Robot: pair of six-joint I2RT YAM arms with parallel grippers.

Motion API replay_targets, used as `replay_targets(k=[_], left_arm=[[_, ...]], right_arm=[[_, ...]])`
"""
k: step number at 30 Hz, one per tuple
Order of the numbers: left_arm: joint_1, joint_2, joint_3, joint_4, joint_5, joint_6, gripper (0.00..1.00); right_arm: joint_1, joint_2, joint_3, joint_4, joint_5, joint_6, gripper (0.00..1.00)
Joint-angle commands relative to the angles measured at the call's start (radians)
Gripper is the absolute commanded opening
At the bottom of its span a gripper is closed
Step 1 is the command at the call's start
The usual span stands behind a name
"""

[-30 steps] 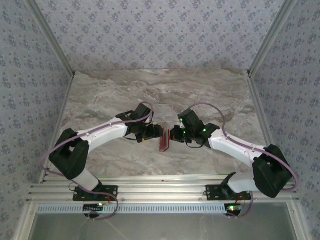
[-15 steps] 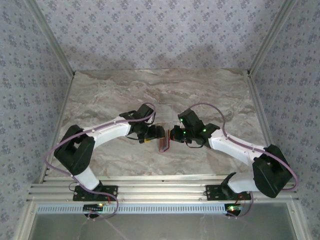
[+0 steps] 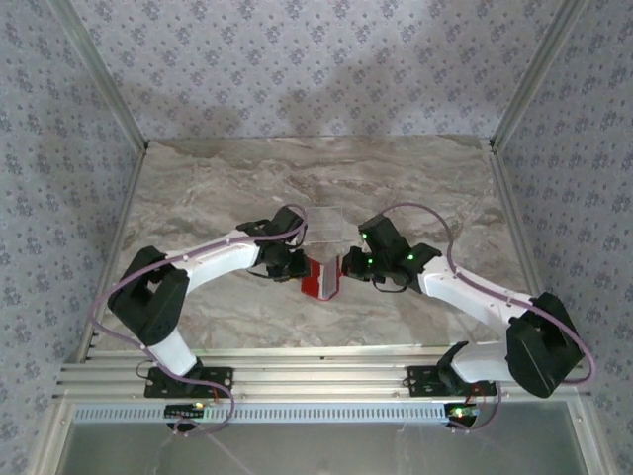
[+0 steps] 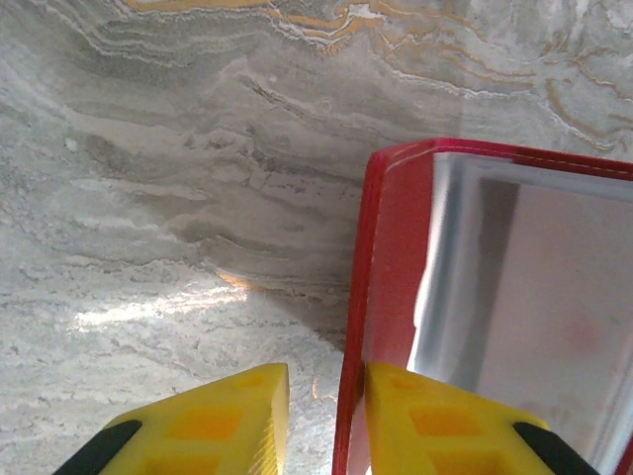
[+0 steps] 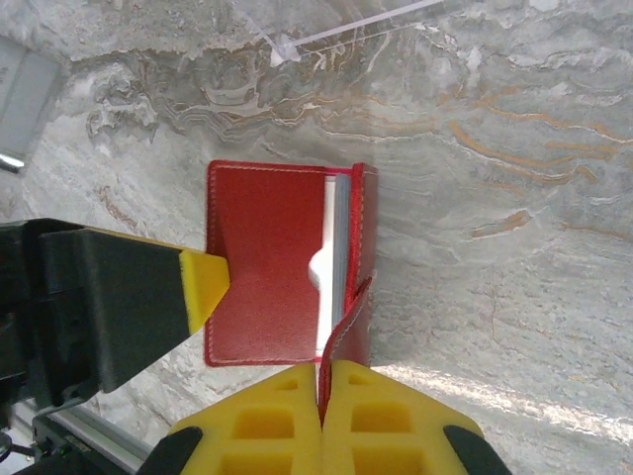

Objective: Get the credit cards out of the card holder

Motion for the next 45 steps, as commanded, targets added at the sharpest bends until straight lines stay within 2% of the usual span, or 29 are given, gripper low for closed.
replay_targets(k=[1,7,13,18,24,33,42,45], left_arm=[[0.009,0.03,-0.009,0.019,0.003,0.007,0.27],[0.031,0.04,-0.049,0.061,0.011,-0.005,0.26],[0.084,-0.031,-0.109,0.064,0.003,-0.003,0.28],[0.101,-0.071,-0.101,0.026,0.004,0.022,0.3],[0.088,-0.027,-0.046,0.005,0.019,0.037,0.33],[0.03,0.111,0.088,-0.097,-0.068,0.078,0.35],[0.027,0.158,0.064,-0.107,-0.103,0.093,0.31],[0.027,0.16,0.052,-0.097,-0.099,0.09,0.3]], right_arm=[[0.005,-0.023,0.051,-0.003,-0.004,-0.012,0.0],[0.052,0.068,0.13,0.027,-0.034,-0.024,0.0],[0.077,0.184,0.22,0.036,-0.051,-0.048,0.0],[0.076,0.196,0.234,0.02,-0.044,-0.062,0.0],[0.034,0.161,0.167,-0.055,0.007,-0.088,0.0],[-0.037,0.133,0.074,-0.127,0.06,-0.143,0.0],[-0.086,0.165,0.002,-0.154,0.189,-0.185,0.0],[-0.083,0.182,0.004,-0.17,0.225,-0.186,0.04]])
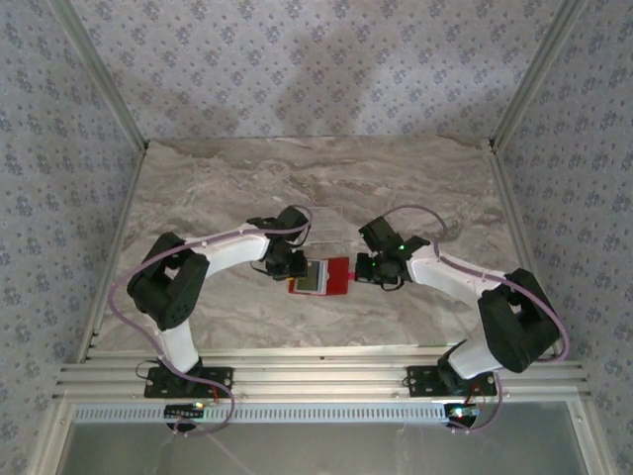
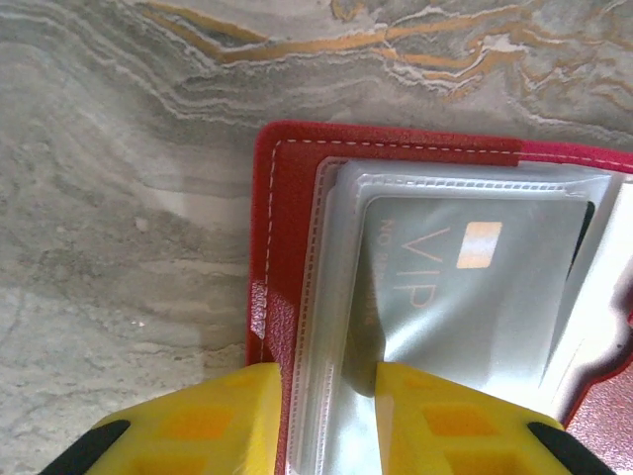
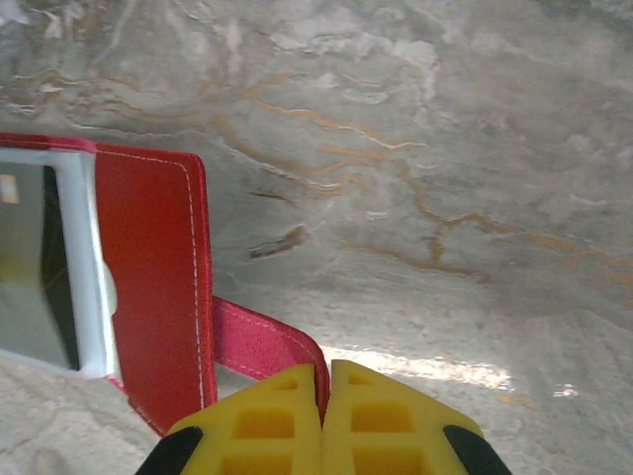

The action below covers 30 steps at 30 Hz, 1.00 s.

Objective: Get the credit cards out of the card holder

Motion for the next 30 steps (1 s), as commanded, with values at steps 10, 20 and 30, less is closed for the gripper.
replay_targets(k=[10,20,30], left_arm=[[0.002,-0.024,-0.012,-0.036,-0.02,0.003,0.32],[0.005,-0.091,0.017,-0.078,-0.046,0.002,0.35],[0.021,-0.026,0.001,-0.04,0.024,0.036,0.38]], right_arm=[[0.021,-0.081,0.149,-0.203,0.09,-0.02,0.33],[0.071,-0.023,0.28,-0.122,-0.111,-0.015,0.34],[0.075,0.156,0.229,0.004,-0.236,-0.011,0.3]])
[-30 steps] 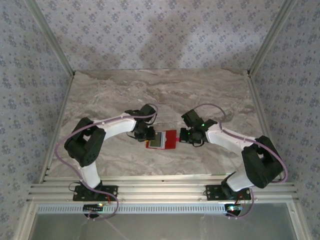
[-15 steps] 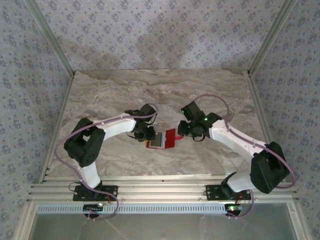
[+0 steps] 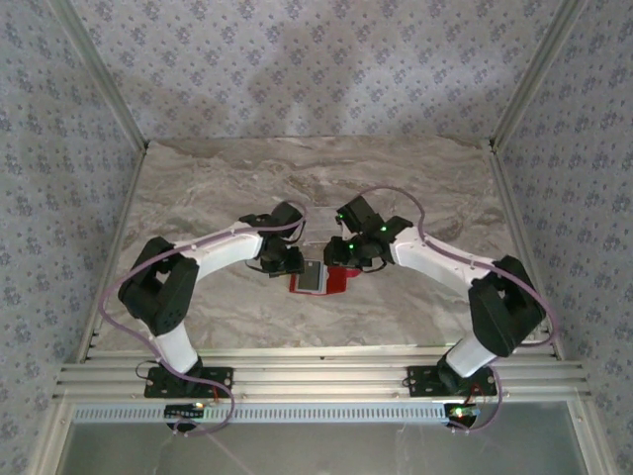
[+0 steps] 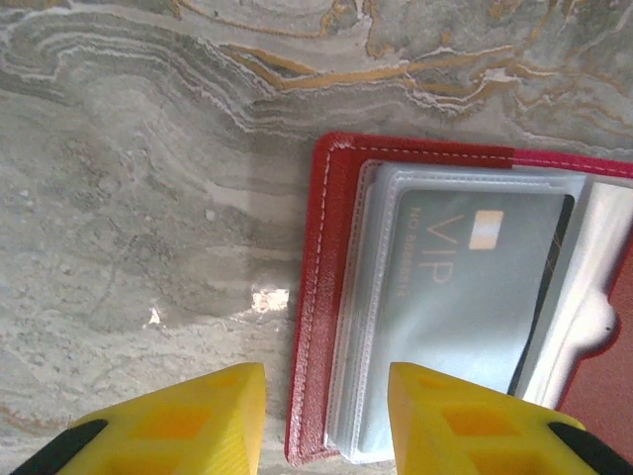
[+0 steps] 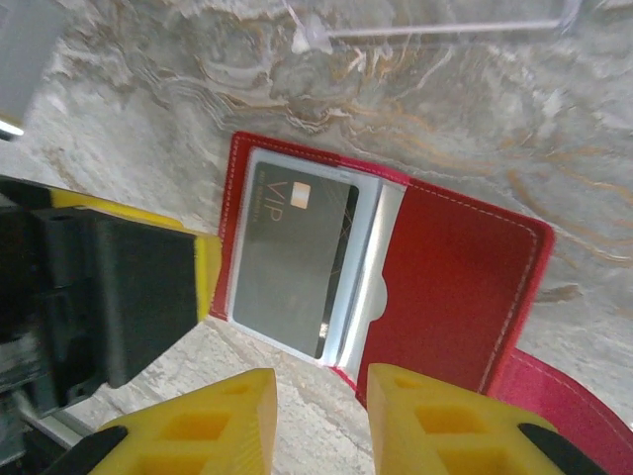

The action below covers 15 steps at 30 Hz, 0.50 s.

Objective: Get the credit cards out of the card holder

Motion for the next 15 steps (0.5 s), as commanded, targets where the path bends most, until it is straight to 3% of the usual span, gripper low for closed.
replay_targets(k=[1,15], left_arm=[[0.002,0.031,-0.005,0.007,0.059,0.023,0.38],[-0.048,0.041,-0.057,0.045,0.128,0.003,0.34]], right_arm=[[0.0,0.043,-0.037,0.048,-0.053,0.01,0.3],[-0.047,0.122,-0.157,0.09,-0.004,-0.001,0.25]])
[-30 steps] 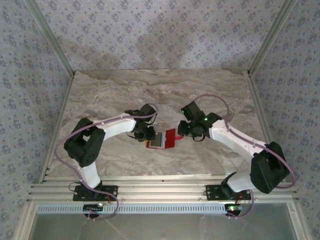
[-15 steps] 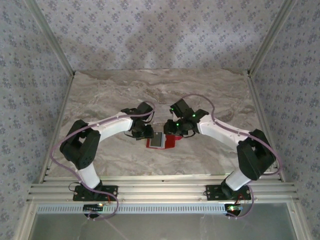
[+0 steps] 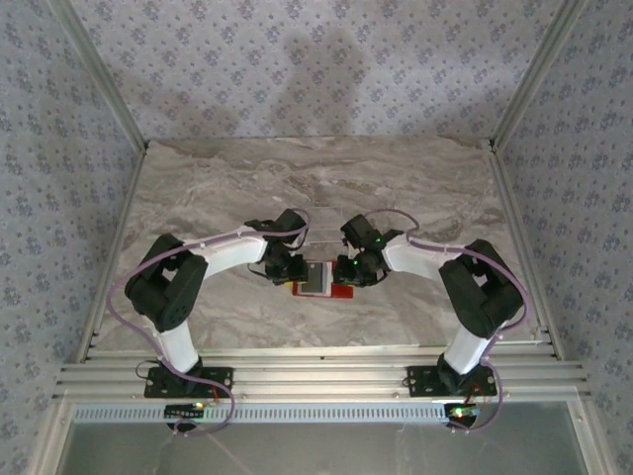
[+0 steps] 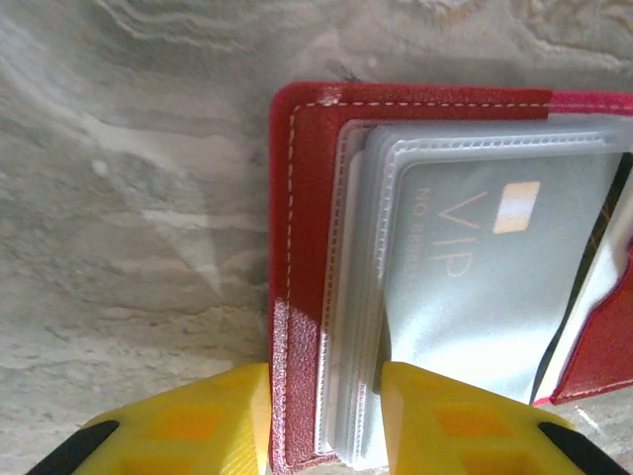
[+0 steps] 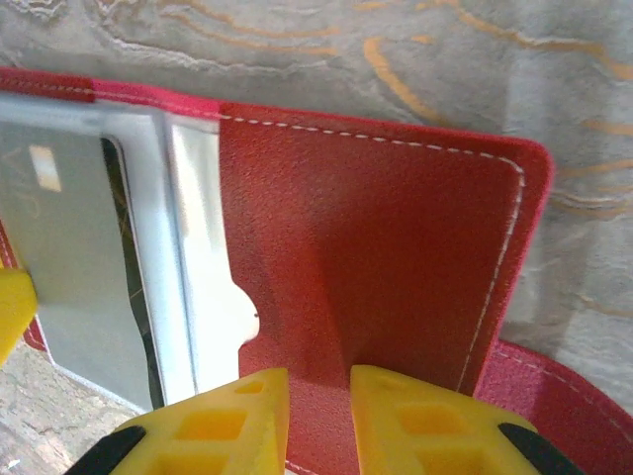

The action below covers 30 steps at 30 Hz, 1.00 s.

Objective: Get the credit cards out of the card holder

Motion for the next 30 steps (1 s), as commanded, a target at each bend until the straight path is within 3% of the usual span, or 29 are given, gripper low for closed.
replay_targets(k=[1,6,13,30], left_arm=[[-0.027,0.003,-0.021,-0.004,0.029,-0.007,0.34],[-0.014,-0.041,-0.01,-0.022,-0.037,-0.026,0.34],[0.011,-0.061,0.05,-0.039,-0.031,-0.018,0.33],[0.017,0.052,0.082,-0.022,-0.027,-0.004,0.27]], right_arm=[[-0.006,0.001,-0.011,-0.007,0.025,0.0,0.25],[-0.002,-0.056,0.01,-0.023,0.005,0.0,0.25],[-0.003,-0.107,0.029,0.016,-0.084,0.026,0.26],[0.005,0.03,0.11,0.022,-0.068,0.048,0.3]])
